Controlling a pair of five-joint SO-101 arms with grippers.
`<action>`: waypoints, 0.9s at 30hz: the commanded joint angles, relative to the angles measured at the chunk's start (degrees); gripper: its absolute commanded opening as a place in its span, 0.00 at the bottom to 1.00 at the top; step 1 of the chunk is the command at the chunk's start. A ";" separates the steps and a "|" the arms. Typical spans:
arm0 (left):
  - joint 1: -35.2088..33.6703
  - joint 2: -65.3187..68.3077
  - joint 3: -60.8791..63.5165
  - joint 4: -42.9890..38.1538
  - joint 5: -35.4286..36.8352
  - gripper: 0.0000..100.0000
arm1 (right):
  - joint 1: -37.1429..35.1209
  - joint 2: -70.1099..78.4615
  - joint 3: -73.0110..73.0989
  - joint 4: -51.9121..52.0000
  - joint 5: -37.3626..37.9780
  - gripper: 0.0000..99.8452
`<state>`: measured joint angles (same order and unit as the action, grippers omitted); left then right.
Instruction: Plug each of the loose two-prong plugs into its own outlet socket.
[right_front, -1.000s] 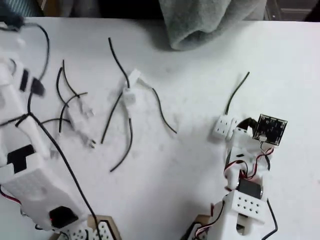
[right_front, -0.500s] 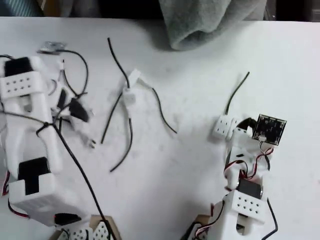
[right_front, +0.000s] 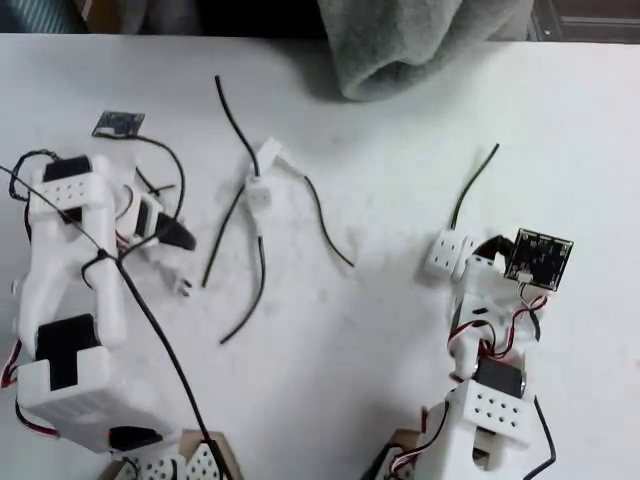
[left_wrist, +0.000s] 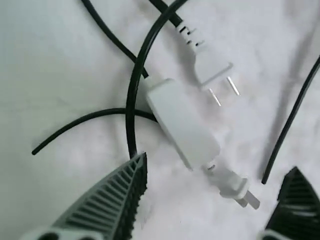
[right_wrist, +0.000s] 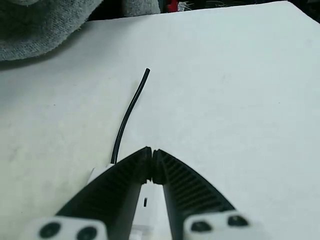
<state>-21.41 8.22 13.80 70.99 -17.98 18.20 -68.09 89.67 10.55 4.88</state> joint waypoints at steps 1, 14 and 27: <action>-0.13 -3.12 2.90 -6.24 5.36 0.39 | -0.75 0.04 -0.26 -0.84 0.62 0.02; -0.13 -3.12 4.57 -11.78 10.55 0.11 | -0.75 0.04 -0.26 -0.84 0.70 0.02; -0.04 5.58 3.87 -15.21 10.46 0.08 | -0.75 0.04 -0.26 -0.84 0.70 0.02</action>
<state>-21.14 10.42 18.37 58.68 -7.96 18.20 -68.09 89.67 10.55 4.88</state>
